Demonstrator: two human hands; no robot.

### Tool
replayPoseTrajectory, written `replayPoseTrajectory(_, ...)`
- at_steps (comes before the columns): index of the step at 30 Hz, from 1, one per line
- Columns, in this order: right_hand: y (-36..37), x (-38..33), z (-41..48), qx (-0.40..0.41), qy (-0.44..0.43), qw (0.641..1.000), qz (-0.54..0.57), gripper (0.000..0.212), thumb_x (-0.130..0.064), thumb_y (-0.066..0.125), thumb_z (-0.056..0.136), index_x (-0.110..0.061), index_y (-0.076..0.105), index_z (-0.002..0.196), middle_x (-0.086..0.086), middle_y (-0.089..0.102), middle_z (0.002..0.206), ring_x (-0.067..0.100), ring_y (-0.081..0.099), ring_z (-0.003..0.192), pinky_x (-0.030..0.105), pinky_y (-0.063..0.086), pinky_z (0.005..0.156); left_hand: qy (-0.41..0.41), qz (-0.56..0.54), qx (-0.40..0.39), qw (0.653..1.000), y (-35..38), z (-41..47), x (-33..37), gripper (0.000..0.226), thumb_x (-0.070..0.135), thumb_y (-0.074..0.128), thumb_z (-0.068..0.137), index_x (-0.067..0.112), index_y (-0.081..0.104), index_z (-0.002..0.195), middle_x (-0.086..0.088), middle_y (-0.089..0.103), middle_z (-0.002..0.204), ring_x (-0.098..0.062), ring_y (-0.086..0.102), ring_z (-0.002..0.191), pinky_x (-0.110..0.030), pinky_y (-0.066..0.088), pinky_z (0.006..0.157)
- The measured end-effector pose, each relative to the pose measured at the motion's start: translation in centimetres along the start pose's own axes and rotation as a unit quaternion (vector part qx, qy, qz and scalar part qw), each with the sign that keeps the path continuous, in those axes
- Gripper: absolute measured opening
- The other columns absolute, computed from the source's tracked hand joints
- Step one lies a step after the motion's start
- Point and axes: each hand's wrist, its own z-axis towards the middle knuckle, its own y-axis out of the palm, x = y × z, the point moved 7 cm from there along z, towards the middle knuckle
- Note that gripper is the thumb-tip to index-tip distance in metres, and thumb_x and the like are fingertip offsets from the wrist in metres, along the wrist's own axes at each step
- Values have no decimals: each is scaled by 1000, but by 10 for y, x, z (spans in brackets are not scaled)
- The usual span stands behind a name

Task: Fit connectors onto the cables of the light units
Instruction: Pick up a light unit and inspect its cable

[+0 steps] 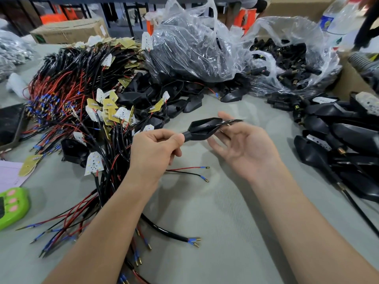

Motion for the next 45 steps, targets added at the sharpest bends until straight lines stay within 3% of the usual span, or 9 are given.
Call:
replayPoseTrajectory(2, -9, -9, 0, 34, -16, 999, 24, 27, -6, 57, 81, -8, 66, 107, 13, 68, 100, 27, 64, 92, 37, 56, 96, 25, 56, 21, 998, -5, 1, 1, 19, 16, 77, 86, 23, 77, 68, 0, 67, 54, -11, 45, 44, -23, 37, 48)
replayPoseTrajectory(4, -21, -18, 1, 98, -52, 994, -7, 8, -14, 57, 95, -10, 63, 93, 11, 70, 89, 22, 62, 75, 27, 55, 73, 59, 124, 20, 990, -4, 0, 5, 16, 22, 79, 83, 30, 77, 70, 5, 70, 57, -9, 57, 47, -21, 46, 51)
replayPoseTrajectory(8, -26, -30, 4, 136, -118, 982, -52, 18, -7, 51, 103, -9, 58, 86, 7, 69, 67, 13, 51, 51, 20, 46, 48, 34, 144, -63, 987, 8, -3, 0, 12, 21, 85, 77, 25, 77, 69, 1, 73, 63, -11, 66, 55, -35, 59, 64)
replayPoseTrajectory(12, -19, -38, 0, 100, -157, 979, -88, 18, -5, 51, 103, -10, 59, 87, 8, 72, 71, 12, 60, 52, 19, 52, 52, 32, 132, -92, 987, 13, -7, 4, 17, 35, 87, 74, 22, 78, 69, -2, 75, 69, -26, 72, 68, -48, 60, 77)
replayPoseTrajectory(16, -11, -33, -1, 65, -155, 979, -112, 19, -4, 48, 105, -8, 59, 89, 11, 74, 74, 14, 66, 55, 22, 56, 56, 18, 100, -89, 991, 12, -4, 2, 15, 15, 89, 74, 14, 77, 65, 5, 78, 91, -15, 75, 91, -38, 58, 90)
replayPoseTrajectory(21, -5, -29, -2, 41, -148, 983, -103, 18, 1, 47, 104, -5, 58, 91, 16, 74, 78, 18, 70, 60, 25, 60, 61, 1, 101, -195, 976, 25, -11, -6, 50, -4, 85, 72, 26, 77, 112, 7, 79, 106, -7, 73, 103, -21, 58, 89)
replayPoseTrajectory(27, 4, -19, -3, -21, -114, 983, -141, 19, 4, 47, 102, -3, 62, 91, 15, 76, 85, 19, 74, 70, 28, 62, 69, 132, 182, -42, 974, 11, -9, 12, 64, -6, 79, 74, 29, 68, 127, 20, 71, 108, 12, 66, 102, -14, 55, 86)
replayPoseTrajectory(41, 23, -6, -11, -84, -185, 895, -398, 15, 4, 69, 90, -7, 79, 92, -11, 73, 68, -3, 54, 56, 9, 40, 58, 266, 173, -18, 948, 23, -24, 28, 82, -8, 77, 77, 36, 53, 143, 22, 61, 131, 5, 54, 129, -15, 53, 95)
replayPoseTrajectory(45, 20, -13, -11, -33, -222, 890, -398, 16, -3, 72, 90, -16, 81, 91, -1, 78, 103, 5, 70, 98, 27, 54, 91, 164, 186, 10, 969, 16, -13, 15, 75, 23, 83, 77, 40, 50, 142, 31, 64, 115, 19, 56, 113, -4, 44, 90)
